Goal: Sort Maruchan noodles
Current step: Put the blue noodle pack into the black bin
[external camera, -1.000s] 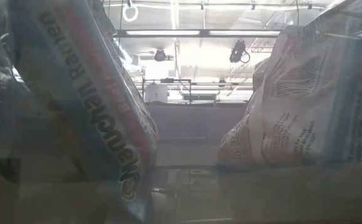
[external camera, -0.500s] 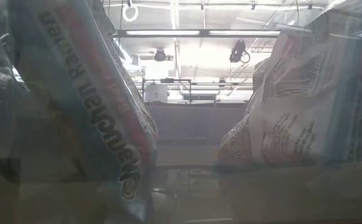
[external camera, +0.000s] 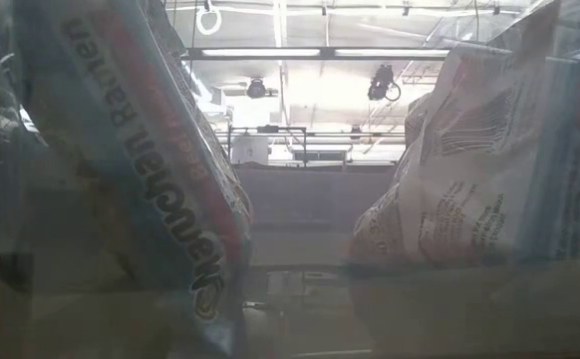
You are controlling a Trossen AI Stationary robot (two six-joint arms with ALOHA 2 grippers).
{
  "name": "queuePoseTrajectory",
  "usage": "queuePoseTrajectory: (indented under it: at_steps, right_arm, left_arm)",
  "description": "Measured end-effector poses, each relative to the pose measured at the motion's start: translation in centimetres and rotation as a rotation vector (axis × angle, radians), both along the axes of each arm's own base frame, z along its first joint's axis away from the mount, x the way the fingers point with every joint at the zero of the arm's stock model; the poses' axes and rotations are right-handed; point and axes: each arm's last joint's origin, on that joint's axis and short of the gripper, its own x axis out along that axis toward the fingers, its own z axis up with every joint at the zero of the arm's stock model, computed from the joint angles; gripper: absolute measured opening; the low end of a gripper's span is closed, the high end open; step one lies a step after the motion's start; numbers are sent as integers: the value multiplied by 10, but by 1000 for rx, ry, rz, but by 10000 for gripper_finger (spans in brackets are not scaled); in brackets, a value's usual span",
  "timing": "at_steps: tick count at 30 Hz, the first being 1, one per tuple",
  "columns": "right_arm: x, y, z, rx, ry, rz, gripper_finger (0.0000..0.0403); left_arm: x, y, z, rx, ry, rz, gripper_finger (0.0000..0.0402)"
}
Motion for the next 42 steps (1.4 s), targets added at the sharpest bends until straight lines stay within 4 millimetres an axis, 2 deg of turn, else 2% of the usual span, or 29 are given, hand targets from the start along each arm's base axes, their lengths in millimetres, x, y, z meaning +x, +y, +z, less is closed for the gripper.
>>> queuePoseTrajectory:
  at_steps: [3, 5, 9, 13, 16, 20, 25, 29, 34, 38, 42]
  right_arm:
    - [22, -3, 2, -40, -126, -66, 2]
    - [40, -4, -4, -86, -180, -99, 2]
    - [81, -2, -24, -150, -277, -136, 2]
    - [111, 4, -56, -163, -304, -176, 2]
    - [124, 11, -81, -176, -295, -185, 2]
    - [136, 20, -111, -165, -307, -187, 2]
    - [149, 23, -141, -151, -320, -203, 3]
    - [156, 18, -158, -169, -302, -231, 6]
    - [166, 4, -163, -125, -274, -232, 14]
    - [168, -4, -150, -77, -252, -190, 41]
    - [160, -8, -132, -78, -199, -110, 73]
  left_arm:
    - [-1, 3, 7, -33, -23, 5, 134]
    - [-5, 4, 17, -46, -38, 1, 134]
    - [-16, 8, 40, -75, -58, -20, 134]
    - [-39, 17, 58, -129, 5, -44, 134]
    - [-61, 27, 69, -156, 34, -23, 134]
    - [-77, 36, 81, -123, -17, -3, 134]
    - [-83, 41, 88, -70, -76, 25, 134]
    - [-83, 41, 88, -59, -75, 21, 134]
    - [-84, 42, 87, -49, -65, 20, 134]
    - [-84, 42, 87, -45, -61, 22, 134]
    - [-85, 42, 86, -44, -53, 26, 134]
